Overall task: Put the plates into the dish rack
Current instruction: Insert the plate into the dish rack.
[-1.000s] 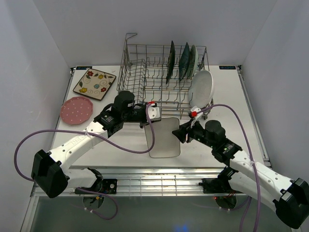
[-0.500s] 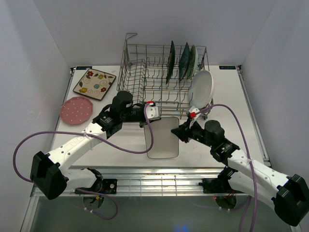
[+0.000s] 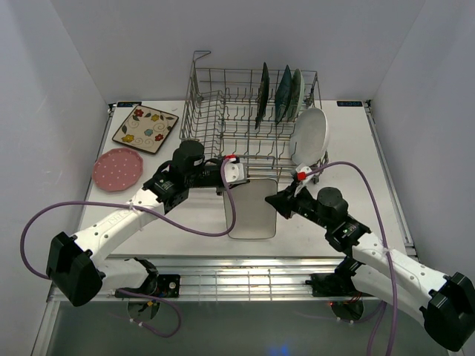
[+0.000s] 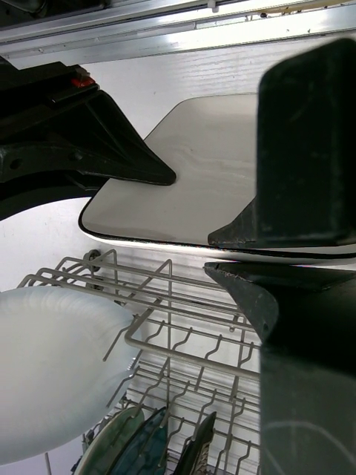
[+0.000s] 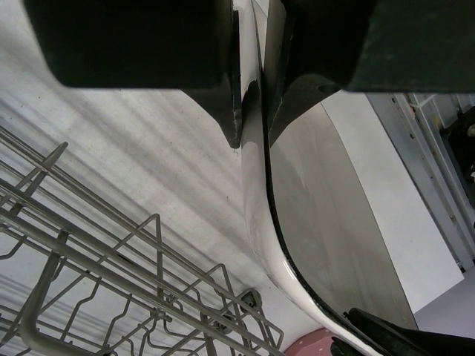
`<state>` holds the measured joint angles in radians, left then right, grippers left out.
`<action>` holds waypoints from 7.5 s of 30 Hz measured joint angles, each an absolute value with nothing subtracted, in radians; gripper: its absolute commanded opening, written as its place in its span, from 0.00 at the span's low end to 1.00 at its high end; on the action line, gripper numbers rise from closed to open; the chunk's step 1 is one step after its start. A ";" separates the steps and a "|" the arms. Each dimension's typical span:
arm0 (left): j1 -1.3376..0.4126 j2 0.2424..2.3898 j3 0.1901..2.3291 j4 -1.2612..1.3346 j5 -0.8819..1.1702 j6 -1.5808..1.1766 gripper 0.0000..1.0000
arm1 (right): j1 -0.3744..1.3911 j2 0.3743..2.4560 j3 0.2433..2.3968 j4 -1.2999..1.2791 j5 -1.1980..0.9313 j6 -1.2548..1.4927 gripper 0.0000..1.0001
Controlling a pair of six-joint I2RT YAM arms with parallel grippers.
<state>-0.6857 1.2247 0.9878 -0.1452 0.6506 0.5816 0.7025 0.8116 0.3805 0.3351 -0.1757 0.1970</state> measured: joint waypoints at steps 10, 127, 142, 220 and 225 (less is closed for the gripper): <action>-0.688 1.221 0.988 -0.037 0.607 0.564 0.63 | 0.708 0.787 0.366 0.266 -0.084 0.214 0.08; -0.686 0.974 0.745 0.196 -0.045 0.402 0.98 | 0.650 1.682 1.825 -0.477 0.843 -0.030 0.08; -0.686 0.987 0.745 0.196 -0.045 0.402 0.98 | 0.609 1.768 1.802 -0.471 0.863 -0.017 0.08; -0.686 0.994 0.743 0.196 -0.037 0.402 0.98 | 0.565 1.979 2.047 -0.761 0.841 0.153 0.08; -0.686 0.994 0.743 0.196 -0.034 0.402 0.98 | 0.572 2.017 2.099 -0.791 0.871 0.164 0.08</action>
